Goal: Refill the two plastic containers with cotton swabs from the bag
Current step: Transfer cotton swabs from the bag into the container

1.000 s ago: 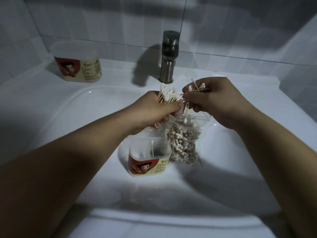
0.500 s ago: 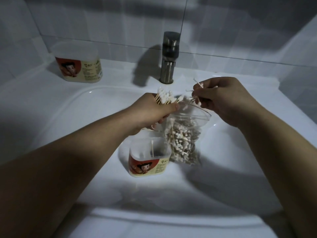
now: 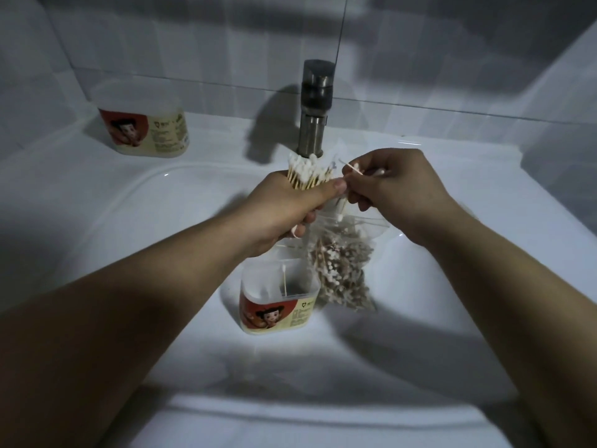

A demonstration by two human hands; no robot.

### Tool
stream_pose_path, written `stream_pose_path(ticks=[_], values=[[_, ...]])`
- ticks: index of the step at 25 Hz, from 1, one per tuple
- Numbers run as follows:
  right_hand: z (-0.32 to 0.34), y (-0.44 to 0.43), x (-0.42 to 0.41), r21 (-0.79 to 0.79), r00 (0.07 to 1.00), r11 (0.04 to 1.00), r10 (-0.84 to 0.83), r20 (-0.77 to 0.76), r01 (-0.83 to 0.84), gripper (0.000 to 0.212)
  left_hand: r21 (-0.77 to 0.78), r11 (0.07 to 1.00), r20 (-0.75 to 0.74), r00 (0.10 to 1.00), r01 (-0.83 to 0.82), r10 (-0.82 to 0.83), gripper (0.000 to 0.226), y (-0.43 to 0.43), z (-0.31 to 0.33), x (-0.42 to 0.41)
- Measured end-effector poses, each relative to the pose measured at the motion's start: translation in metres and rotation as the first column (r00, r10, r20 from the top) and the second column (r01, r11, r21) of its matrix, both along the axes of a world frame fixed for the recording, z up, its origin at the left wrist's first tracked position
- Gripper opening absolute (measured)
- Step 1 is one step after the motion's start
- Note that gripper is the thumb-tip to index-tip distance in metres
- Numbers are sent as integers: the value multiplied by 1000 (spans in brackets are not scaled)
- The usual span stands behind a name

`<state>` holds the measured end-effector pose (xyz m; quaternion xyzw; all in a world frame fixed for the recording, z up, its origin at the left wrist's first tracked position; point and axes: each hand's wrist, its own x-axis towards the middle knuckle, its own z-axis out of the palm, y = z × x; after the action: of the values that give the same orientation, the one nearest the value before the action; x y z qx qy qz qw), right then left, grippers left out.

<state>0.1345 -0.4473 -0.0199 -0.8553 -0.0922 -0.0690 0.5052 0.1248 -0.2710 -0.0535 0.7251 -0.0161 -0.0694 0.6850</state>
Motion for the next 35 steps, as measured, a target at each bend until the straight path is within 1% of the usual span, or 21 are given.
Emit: stream_pose_path(ticks=[2,3,5,7,10,12,14,17,20,22,23,24,26,27,31,35], values=[[-1,2,-2,-5,999,1000,-11,40,12,6,26,998,-13,999,49,-49,33,0,0,-1],[-1,4,-2,-9,998,1000,-15,53,15,5,30,998,-17,998,58,-57,29,1,0,-2],[-2,5,-1,17,999,1000,-9,47,8,4,47,997,-19,998,54,-53,11,1,1,-3],[-2,3,2,72,1000,997,-9,14,8,3,63,998,-21,999,32,-30,5,0,2,-3],[-2,0,5,206,998,977,-42,-41,50,4,94,995,-21,999,-36,38,19,1,2,-1],[0,-1,6,304,996,950,-47,-71,66,5,112,991,-7,997,-78,80,23,2,1,1],[1,1,5,421,995,906,-7,-101,49,4,67,991,-19,993,-112,114,26,3,-1,2],[2,4,3,589,987,808,97,-127,-4,5,-39,994,-81,991,-105,102,20,-1,-2,0],[-1,6,3,673,973,739,179,-146,-35,8,-132,987,-152,986,-93,72,23,-3,-1,-1],[-2,8,2,677,959,734,229,-166,-58,8,-200,976,-185,982,-86,48,37,-4,1,-1],[-3,8,1,668,954,741,244,-174,-68,8,-237,967,-199,979,-87,39,41,-4,1,-1],[-3,8,0,657,952,751,249,-179,-73,8,-279,956,-211,977,-90,30,37,-4,2,0],[-2,8,-1,638,951,767,248,-184,-77,9,-361,927,-233,972,-103,18,18,-5,4,-1],[-2,9,-1,630,950,772,251,-187,-79,9,-387,916,-237,971,-107,13,14,-5,5,-1],[-2,7,-2,579,954,812,228,-193,-77,8,-410,904,-220,975,-119,29,9,-4,6,-1],[-1,6,-1,420,976,904,154,-156,-75,11,-433,883,-206,974,-178,95,9,-2,11,-2]])
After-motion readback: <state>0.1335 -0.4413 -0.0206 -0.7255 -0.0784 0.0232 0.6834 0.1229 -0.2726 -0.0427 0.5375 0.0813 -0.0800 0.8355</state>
